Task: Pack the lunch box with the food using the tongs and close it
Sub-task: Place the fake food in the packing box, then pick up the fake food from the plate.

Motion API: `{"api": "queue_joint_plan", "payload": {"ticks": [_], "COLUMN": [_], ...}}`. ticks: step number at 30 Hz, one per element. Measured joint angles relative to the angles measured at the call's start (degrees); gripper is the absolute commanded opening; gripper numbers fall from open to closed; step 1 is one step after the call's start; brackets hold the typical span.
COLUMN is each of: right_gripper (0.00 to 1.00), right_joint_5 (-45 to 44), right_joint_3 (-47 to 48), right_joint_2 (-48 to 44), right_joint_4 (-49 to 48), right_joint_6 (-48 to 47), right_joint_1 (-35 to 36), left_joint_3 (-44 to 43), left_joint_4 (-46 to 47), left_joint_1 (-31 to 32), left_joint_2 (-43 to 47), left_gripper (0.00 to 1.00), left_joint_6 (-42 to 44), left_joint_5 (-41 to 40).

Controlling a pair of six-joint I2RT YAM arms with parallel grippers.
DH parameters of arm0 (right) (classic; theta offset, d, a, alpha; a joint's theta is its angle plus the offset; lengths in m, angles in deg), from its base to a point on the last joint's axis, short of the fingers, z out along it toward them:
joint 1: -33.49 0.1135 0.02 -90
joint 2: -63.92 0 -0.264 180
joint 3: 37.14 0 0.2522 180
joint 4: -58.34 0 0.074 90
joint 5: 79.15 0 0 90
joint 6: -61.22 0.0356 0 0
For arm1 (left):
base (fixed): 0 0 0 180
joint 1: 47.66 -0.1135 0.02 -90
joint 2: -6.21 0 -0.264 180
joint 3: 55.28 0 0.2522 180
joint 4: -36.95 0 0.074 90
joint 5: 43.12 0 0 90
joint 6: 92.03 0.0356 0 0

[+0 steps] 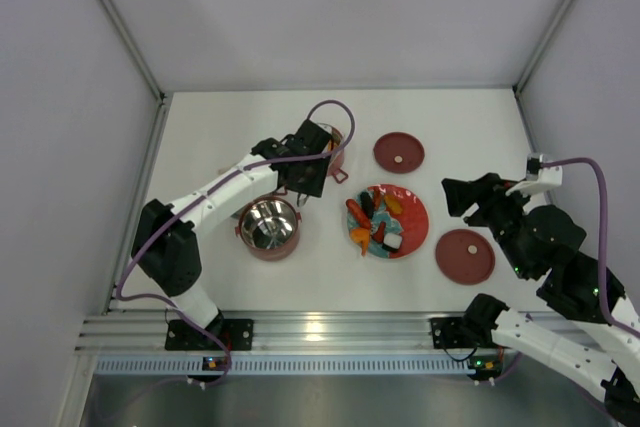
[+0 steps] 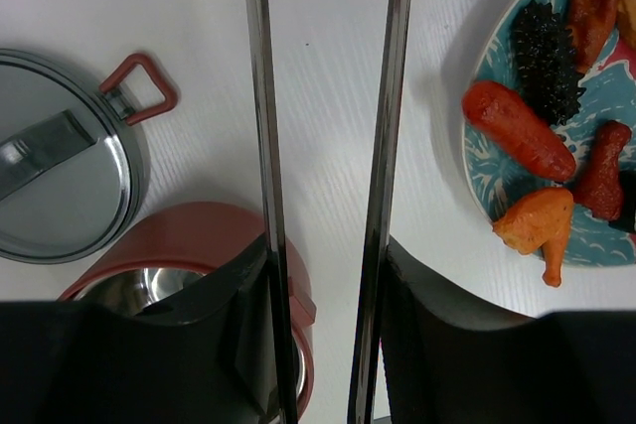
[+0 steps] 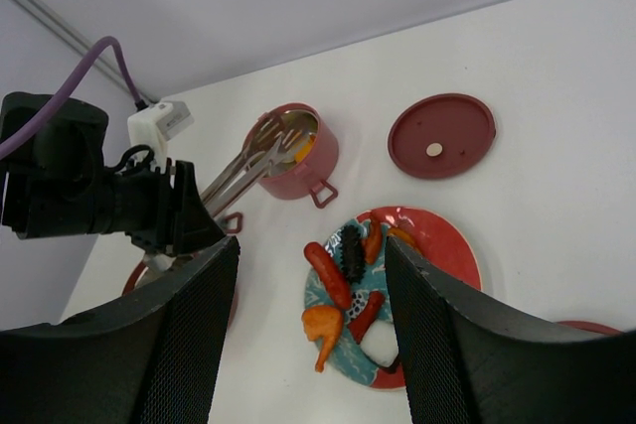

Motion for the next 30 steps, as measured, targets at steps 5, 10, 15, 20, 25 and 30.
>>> {"api": "queue_joint_plan", "payload": {"ticks": [5,10,15,20,25,30], "right_gripper": [0.6,0.6,0.6,0.6,0.6,0.6], "right_joint_5": [0.0,0.0,0.02,0.11,0.15,0.15], "right_joint_3": [-0.02,-0.02,-0.68,-1.05,-1.05,-1.05], "right_joint_2": [0.02,0.02,0.09,0.24,0.24,0.24], "right_joint_4": [0.0,-0.02,-0.2,-0.2,-0.2,-0.2], "right_joint_6": [0.0,0.0,0.04,0.04,0.04,0.37], "right_joint_1": [0.0,-0.02,-0.02,0.0,0.0,0.0], "left_joint_3": [0.04,0.13,2.4,5.16,9.38,13.9], "left_joint_4": [-0.02,-0.07,0.02,-0.13,-0.39,-0.48], "left_joint_1": [0.0,0.98,6.19,15.56,23.71,26.84], "left_joint_2": [1.25,6.78,14.34,17.0,17.29,17.59], "left_gripper": [0.44,0.45,0.47,0.5,0.5,0.52], "left_joint_6": [0.04,0.2,-0.02,-0.48,-2.01,-4.04], "left_joint_5": [1.14,3.41,4.5,4.28,4.61,4.61]}}
